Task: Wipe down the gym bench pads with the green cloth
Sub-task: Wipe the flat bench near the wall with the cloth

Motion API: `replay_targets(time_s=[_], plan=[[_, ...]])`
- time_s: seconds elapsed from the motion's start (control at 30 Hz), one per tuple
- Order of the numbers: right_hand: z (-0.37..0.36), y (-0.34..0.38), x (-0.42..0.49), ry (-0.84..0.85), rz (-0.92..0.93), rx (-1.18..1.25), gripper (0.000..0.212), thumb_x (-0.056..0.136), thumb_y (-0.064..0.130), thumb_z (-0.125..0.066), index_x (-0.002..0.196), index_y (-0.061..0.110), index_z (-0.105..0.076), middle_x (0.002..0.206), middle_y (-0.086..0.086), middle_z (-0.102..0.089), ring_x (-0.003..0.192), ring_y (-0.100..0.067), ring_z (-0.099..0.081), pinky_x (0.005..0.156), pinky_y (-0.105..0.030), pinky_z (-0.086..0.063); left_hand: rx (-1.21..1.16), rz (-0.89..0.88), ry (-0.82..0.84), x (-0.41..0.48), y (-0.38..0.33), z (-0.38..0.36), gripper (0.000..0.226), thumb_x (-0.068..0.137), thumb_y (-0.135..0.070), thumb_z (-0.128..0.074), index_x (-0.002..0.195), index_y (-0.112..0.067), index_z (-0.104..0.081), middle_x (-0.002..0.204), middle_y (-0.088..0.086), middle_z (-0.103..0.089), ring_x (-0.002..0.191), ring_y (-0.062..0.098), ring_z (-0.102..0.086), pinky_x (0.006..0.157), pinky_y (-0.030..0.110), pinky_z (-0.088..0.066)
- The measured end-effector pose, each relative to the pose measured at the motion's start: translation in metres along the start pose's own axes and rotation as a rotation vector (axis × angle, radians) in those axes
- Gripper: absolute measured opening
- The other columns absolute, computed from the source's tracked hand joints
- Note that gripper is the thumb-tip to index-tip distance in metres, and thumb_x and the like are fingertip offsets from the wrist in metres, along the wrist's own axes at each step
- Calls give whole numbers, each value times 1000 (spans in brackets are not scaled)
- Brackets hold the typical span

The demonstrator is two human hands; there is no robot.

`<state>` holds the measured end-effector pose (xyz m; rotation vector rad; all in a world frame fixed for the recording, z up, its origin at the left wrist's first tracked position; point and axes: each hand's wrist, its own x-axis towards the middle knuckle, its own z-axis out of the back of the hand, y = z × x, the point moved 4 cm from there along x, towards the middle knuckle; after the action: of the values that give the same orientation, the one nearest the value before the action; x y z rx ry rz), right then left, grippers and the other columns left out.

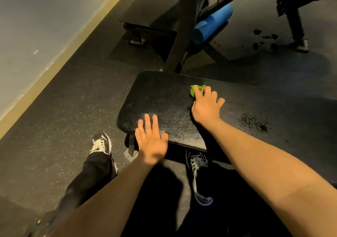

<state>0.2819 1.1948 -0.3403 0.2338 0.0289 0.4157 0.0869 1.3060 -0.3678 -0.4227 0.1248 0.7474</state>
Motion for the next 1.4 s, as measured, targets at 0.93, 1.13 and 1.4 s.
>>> replay_targets(time_s=[0.93,1.13,1.4], plan=[[-3,37,-123,151,602,-9,63,93,25,-45,152,36,-24,136,-3,-37,110,-27,-44,86,-47,-29,-27,-98,-18,-16,3,8,64,107,-40,-29,161,-21,1,167,5,16,152,25,19,123,44,8],[19,-36,-102,109,42,20,64,88,15,-50,144,39,-29,127,-4,-36,111,-30,-40,89,-46,-28,107,-250,-33,-31,12,-4,49,105,-20,-22,147,-1,-40,165,20,-8,153,39,8,125,48,0],[8,20,-156,247,438,44,60,86,12,-57,144,25,-42,123,-7,-44,102,-32,-51,80,-38,-35,-998,147,108,-94,-14,-7,64,104,-42,-40,159,-32,-9,159,-1,-29,135,21,-45,112,40,-39]])
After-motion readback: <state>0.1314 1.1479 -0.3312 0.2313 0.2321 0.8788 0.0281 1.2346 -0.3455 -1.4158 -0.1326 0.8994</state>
